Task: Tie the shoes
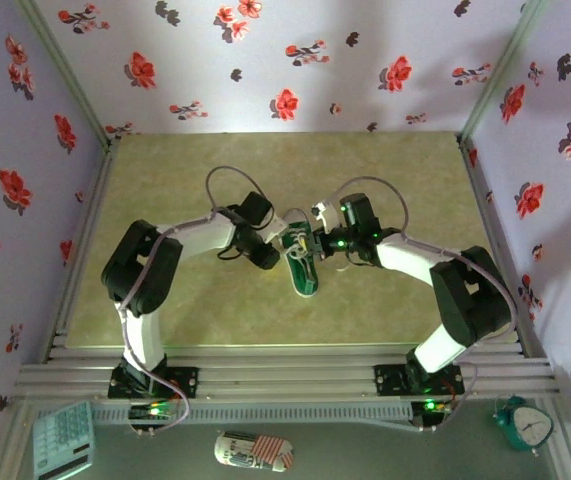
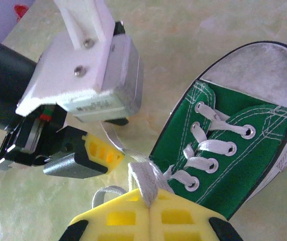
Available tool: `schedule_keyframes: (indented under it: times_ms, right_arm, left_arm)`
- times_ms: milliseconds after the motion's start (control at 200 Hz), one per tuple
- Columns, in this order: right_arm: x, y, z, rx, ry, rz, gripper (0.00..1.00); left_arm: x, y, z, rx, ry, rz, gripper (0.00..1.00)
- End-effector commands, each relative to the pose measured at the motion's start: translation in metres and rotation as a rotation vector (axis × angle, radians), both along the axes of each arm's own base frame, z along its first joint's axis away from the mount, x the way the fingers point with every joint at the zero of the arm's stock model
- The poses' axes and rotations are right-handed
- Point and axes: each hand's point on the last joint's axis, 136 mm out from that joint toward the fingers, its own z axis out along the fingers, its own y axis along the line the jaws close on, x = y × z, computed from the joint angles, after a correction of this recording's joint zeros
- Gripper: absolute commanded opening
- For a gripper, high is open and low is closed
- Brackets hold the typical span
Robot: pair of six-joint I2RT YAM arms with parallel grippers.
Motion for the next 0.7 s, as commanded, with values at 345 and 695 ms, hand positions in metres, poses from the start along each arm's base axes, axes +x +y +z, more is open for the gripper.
schedule_keyframes:
  times_ms: [345,695]
  right_arm:
    - [0.007,-0.006,0.006,-0.02,0.001,-0.051,0.0]
    - [0.006,-0.006,0.013,0.003,0.015,-0.088,0.0]
  left_arm:
    - [-0.023,0.002,-0.007,0.046,0.023,0.008,0.01]
    - [-0.039,-0.003,0.031,-0.125,0.057,0.188,0.0]
